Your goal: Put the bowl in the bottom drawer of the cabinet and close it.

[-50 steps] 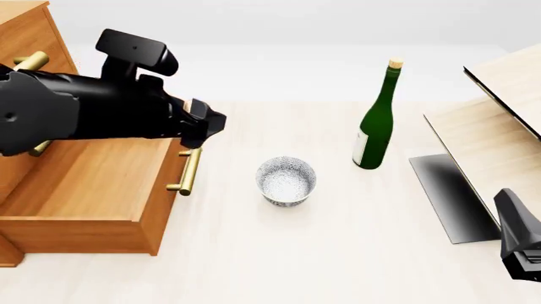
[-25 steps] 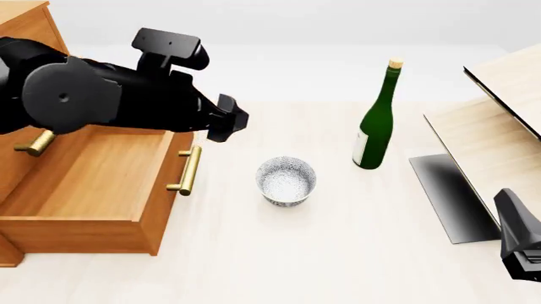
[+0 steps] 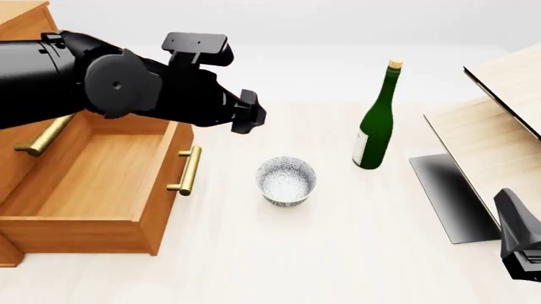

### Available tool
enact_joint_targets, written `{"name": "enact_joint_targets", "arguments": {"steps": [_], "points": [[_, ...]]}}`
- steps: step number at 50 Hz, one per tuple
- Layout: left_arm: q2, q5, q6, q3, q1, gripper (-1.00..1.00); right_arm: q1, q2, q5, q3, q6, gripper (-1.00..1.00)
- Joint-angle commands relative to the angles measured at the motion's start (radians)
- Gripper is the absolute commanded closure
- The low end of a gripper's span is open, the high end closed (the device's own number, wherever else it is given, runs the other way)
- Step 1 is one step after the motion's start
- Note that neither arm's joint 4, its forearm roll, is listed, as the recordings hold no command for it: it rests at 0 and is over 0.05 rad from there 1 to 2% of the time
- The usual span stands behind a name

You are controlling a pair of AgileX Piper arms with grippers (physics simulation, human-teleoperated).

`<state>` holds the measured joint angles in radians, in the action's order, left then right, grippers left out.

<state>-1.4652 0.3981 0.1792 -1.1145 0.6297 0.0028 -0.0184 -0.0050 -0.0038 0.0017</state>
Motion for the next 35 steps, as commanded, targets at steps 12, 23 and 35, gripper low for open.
{"name": "enact_joint_targets", "arguments": {"steps": [12,23,35], "points": [[-0.098,0.002,0.078,-0.043,0.011,-1.00,0.000,0.000,0.000,0.000,0.000,-1.00],[-0.141,-0.003,0.098,-0.067,-0.003,-1.00,0.000,0.000,0.000,0.000,0.000,-1.00],[-0.185,-0.009,0.115,-0.084,-0.026,-1.00,0.000,0.000,0.000,0.000,0.000,-1.00]]}}
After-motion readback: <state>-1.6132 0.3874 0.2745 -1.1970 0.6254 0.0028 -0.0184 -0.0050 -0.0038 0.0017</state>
